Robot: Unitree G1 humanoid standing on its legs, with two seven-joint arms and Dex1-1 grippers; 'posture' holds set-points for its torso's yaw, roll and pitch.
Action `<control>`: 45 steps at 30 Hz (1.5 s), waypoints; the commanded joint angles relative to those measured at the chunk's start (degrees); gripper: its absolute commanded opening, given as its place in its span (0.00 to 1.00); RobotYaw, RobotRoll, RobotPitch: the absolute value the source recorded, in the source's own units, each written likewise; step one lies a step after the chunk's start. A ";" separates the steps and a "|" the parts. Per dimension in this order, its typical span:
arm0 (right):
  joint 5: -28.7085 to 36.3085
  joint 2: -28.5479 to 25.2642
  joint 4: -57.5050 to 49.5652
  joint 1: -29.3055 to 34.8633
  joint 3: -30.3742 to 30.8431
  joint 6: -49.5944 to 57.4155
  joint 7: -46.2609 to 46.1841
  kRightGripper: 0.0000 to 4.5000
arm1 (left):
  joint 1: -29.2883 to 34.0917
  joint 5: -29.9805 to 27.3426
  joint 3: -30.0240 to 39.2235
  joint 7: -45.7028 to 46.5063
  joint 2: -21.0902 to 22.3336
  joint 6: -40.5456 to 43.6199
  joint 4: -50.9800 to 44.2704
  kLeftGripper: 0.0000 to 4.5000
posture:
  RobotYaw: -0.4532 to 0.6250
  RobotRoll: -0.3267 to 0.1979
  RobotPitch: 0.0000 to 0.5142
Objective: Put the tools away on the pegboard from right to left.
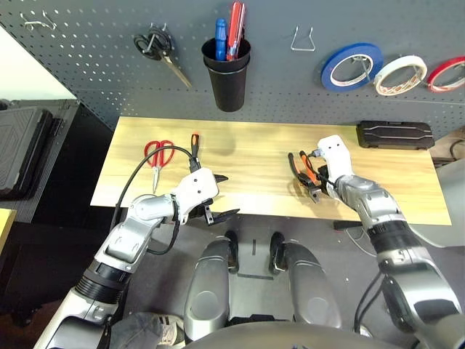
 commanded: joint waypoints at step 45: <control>1.47 -5.49 -23.58 12.35 -2.96 -16.75 5.63 0.63 | 2.80 -5.14 6.05 2.88 -3.81 3.02 -5.20 1.00 | 0.56 0.62 0.59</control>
